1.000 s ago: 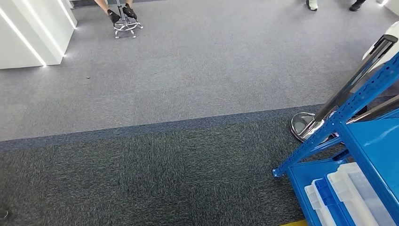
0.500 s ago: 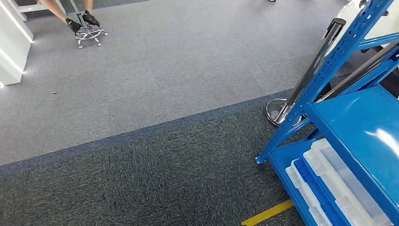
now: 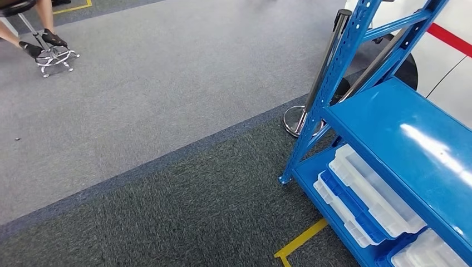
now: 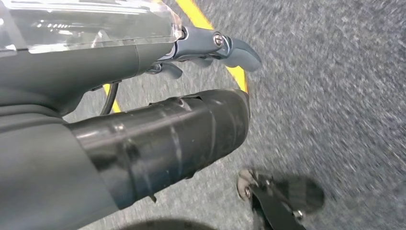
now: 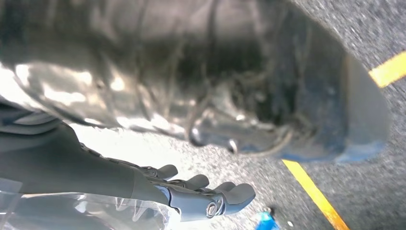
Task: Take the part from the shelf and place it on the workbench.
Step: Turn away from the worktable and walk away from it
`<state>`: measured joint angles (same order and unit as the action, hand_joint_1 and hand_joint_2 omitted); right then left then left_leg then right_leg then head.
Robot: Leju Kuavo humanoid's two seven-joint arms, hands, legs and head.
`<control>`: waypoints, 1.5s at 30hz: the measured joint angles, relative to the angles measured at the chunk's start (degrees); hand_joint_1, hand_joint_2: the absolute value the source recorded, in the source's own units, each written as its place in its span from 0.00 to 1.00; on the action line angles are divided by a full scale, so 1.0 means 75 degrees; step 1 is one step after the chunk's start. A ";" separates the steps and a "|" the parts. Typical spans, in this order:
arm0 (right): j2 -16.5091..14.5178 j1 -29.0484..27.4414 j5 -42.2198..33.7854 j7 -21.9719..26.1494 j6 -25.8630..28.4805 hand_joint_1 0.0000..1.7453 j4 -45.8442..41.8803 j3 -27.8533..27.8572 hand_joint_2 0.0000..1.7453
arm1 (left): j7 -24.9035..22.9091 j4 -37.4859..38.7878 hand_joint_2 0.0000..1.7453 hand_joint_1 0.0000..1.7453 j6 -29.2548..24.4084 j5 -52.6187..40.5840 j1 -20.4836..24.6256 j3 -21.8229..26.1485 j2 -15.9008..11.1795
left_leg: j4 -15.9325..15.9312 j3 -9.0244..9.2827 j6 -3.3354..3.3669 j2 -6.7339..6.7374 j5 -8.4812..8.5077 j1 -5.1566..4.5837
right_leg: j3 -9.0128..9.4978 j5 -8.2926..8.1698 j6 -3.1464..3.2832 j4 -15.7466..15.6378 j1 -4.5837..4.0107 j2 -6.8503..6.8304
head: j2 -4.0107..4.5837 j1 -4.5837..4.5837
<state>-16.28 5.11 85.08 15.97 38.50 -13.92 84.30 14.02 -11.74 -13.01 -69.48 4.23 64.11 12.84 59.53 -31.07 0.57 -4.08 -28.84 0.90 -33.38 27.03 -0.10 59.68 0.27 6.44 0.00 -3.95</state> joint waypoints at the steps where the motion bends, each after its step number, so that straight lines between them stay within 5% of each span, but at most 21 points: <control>1: 0.0001 -0.0014 0.0004 0.0001 -0.0007 0.00 0.0000 0.0000 0.00 | 0.0003 0.0000 0.00 0.00 -0.0001 0.0001 0.0009 0.0002 0.0002 | -0.0016 0.0011 0.0045 0.0081 0.0023 0.0003 | -0.0014 -0.0018 -0.0049 -0.0021 0.0011 0.0065 | 0.0000 -0.0002; 4: 0.0003 -0.0024 0.0004 0.0001 -0.0016 0.00 0.0003 0.0000 0.00 | 0.0008 0.0000 0.00 0.00 -0.0002 0.0002 0.0012 0.0006 0.0014 | -0.0135 0.0047 0.0203 0.0359 0.0111 0.0034 | -0.0205 0.0260 -0.0164 0.0386 0.0003 -0.0359 | 0.0000 -0.0020; 6: 0.0003 -0.0006 0.0006 0.0003 -0.0016 0.00 0.0009 0.0000 0.00 | 0.0010 0.0000 0.00 0.00 -0.0001 0.0002 -0.0009 0.0007 0.0018 | -0.0149 0.0039 0.0250 0.0572 0.0114 0.0019 | -0.0646 0.0762 -0.0233 0.1314 0.0009 -0.0717 | 0.0000 -0.0034; 8: 0.0003 -0.0002 0.0007 0.0007 -0.0017 0.00 0.0015 -0.0001 0.00 | 0.0009 0.0000 0.00 0.00 0.0000 0.0002 -0.0031 0.0009 0.0019 | -0.0147 0.0036 0.0253 0.0796 0.0093 0.0010 | -0.1000 0.0995 -0.0279 0.2054 0.0040 -0.0786 | 0.0000 -0.0032; 9: 0.0004 -0.0010 0.0007 0.0010 -0.0018 0.00 0.0016 -0.0001 0.00 | 0.0008 0.0000 0.00 0.00 0.0000 0.0002 -0.0029 0.0011 0.0019 | -0.0146 0.0046 0.0247 0.0893 0.0080 0.0010 | -0.0975 0.0891 -0.0288 0.2025 0.0052 -0.0810 | 0.0000 -0.0031; 11: 0.0009 -0.0025 0.0004 0.0015 -0.0019 0.00 0.0017 -0.0001 0.00 | 0.0008 0.0000 0.00 0.00 0.0000 0.0002 -0.0015 0.0012 0.0023 | -0.0146 0.0102 0.0212 0.1055 0.0040 0.0009 | -0.0489 0.0378 -0.0262 0.1125 0.0057 -0.0987 | 0.0000 -0.0032; 14: 0.0012 -0.0007 0.0002 0.0015 -0.0021 0.00 0.0018 -0.0004 0.00 | 0.0007 0.0000 0.00 0.00 -0.0001 0.0002 -0.0006 0.0012 0.0033 | -0.0143 0.0182 0.0104 0.1261 -0.0037 -0.0031 | 0.0084 0.0023 -0.0116 -0.0018 -0.0053 -0.1347 | 0.0000 -0.0029; 17: 0.0011 -0.0016 0.0001 0.0014 -0.0022 0.00 0.0020 -0.0008 0.00 | 0.0005 0.0000 0.00 0.00 -0.0003 0.0001 0.0044 0.0010 0.0037 | -0.0158 0.0273 -0.0014 0.1394 -0.0092 -0.0041 | 0.0094 0.0012 0.0018 -0.0116 -0.0065 -0.1162 | 0.0000 -0.0028; 19: 0.0012 -0.0015 0.0001 0.0009 -0.0024 0.00 0.0020 -0.0012 0.00 | 0.0005 0.0000 0.00 0.00 -0.0007 0.0000 0.0052 0.0009 0.0040 | 0.0142 0.0185 -0.0085 0.1123 -0.0328 -0.0025 | 0.0155 -0.0035 0.0126 -0.0210 -0.0007 -0.1011 | 0.0000 -0.0021; 22: 0.0012 -0.0001 -0.0001 0.0001 -0.0029 0.00 0.0020 -0.0016 0.00 | 0.0005 0.0000 0.00 0.00 -0.0011 0.0001 0.0022 0.0012 0.0041 | 0.1535 -0.0500 -0.0138 0.0653 -0.1005 -0.0004 | 0.0167 -0.0060 0.0203 -0.0243 0.0013 -0.0773 | 0.0000 -0.0005; 24: 0.0012 -0.0010 -0.0009 -0.0002 -0.0031 0.00 0.0020 -0.0017 0.00 | 0.0004 0.0000 0.00 0.00 -0.0011 0.0001 -0.0005 0.0012 0.0040 | 0.1999 -0.0789 -0.0149 0.0606 -0.0996 -0.0002 | 0.0171 -0.0053 0.0208 -0.0223 0.0007 -0.0562 | 0.0000 -0.0005; 26: 0.0012 -0.0015 -0.0018 -0.0004 -0.0033 0.00 0.0021 -0.0017 0.00 | 0.0002 0.0000 0.00 0.00 -0.0011 0.0000 -0.0014 0.0012 0.0042 | 0.1333 -0.0567 -0.0128 0.0522 -0.0427 0.0009 | 0.0179 -0.0033 0.0184 -0.0173 0.0015 -0.0327 | 0.0000 -0.0005; 28: 0.0010 -0.0010 -0.0021 -0.0005 -0.0033 0.00 0.0023 -0.0018 0.00 | 0.0002 0.0000 0.00 0.00 -0.0011 -0.0001 -0.0014 0.0013 0.0042 | 0.0353 -0.0193 -0.0093 0.0148 0.0019 0.0038 | 0.0137 0.0006 0.0123 -0.0086 0.0018 -0.0138 | 0.0000 -0.0007; 30: 0.0009 -0.0011 -0.0020 -0.0005 -0.0031 0.00 0.0023 -0.0021 0.00 | 0.0001 0.0000 0.00 0.00 -0.0011 -0.0004 -0.0008 0.0013 0.0042 | -0.0008 -0.0063 -0.0060 -0.0098 0.0075 0.0039 | 0.0057 0.0014 0.0031 -0.0033 0.0021 0.0015 | 0.0000 -0.0010; 32: 0.0011 -0.0036 -0.0020 -0.0010 -0.0028 0.00 0.0023 -0.0023 0.00 | -0.0005 0.0000 0.00 0.00 -0.0011 -0.0006 -0.0002 0.0013 0.0045 | -0.0067 -0.0035 0.0015 0.0052 0.0108 0.0036 | 0.0012 -0.0014 -0.0072 -0.0047 0.0041 0.0150 | 0.0000 -0.0007; 34: 0.0013 -0.0053 -0.0021 -0.0016 -0.0026 0.00 0.0024 -0.0023 0.00 | -0.0012 0.0000 0.00 0.00 -0.0010 -0.0006 -0.0003 0.0015 0.0050 | -0.0152 0.0001 0.0127 0.0251 0.0160 0.0057 | -0.0091 0.0127 -0.0145 0.0161 0.0032 -0.0144 | 0.0000 -0.0031; 36: 0.0015 -0.0039 -0.0020 -0.0017 -0.0028 0.00 0.0027 -0.0023 0.00 | -0.0015 0.0000 0.00 0.00 -0.0009 -0.0009 -0.0006 0.0015 0.0053 | -0.0194 0.0017 0.0197 0.0465 0.0174 0.0051 | -0.0463 0.0550 -0.0199 0.0926 0.0020 -0.0626 | 0.0000 -0.0066; 39: 0.0015 -0.0029 -0.0019 -0.0017 -0.0032 0.00 0.0029 -0.0023 0.00 | -0.0027 0.0000 0.00 0.00 -0.0012 -0.0009 -0.0029 0.0015 0.0054 | -0.0190 0.0025 0.0213 0.0812 0.0139 0.0029 | -0.1006 0.0889 -0.0259 0.1976 0.0063 -0.0795 | 0.0000 -0.0075; 41: 0.0015 -0.0048 -0.0022 -0.0018 -0.0033 0.00 0.0029 -0.0023 0.00 | -0.0031 0.0000 0.00 0.00 -0.0014 -0.0009 -0.0024 0.0015 0.0055 | -0.0191 0.0070 0.0191 0.0994 0.0102 0.0027 | -0.0708 0.0473 -0.0249 0.1407 0.0073 -0.0886 | 0.0000 -0.0076; 43: 0.0017 -0.0052 -0.0028 -0.0019 -0.0033 0.00 0.0029 -0.0024 0.00 | -0.0031 0.0000 0.00 0.00 -0.0014 -0.0009 -0.0016 0.0015 0.0056 | -0.0193 0.0139 0.0132 0.1138 0.0051 0.0010 | -0.0162 0.0058 -0.0170 0.0357 0.0022 -0.1221 | 0.0000 -0.0075; 45: 0.0017 -0.0038 -0.0031 -0.0020 -0.0033 0.00 0.0029 -0.0026 0.00 | -0.0030 0.0000 0.00 0.00 -0.0015 -0.0009 -0.0008 0.0015 0.0057 | -0.0201 0.0195 0.0048 0.1265 0.0010 -0.0016 | 0.0053 -0.0031 -0.0066 -0.0102 -0.0053 -0.1418 | 0.0000 -0.0074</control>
<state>-16.15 4.83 84.85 15.82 38.25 -13.70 84.11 13.79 -11.74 -13.12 -69.55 4.17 64.22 13.27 58.03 -29.61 0.93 5.40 -28.77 0.78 -32.98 26.80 -0.60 58.91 -0.12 -4.20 0.00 -4.50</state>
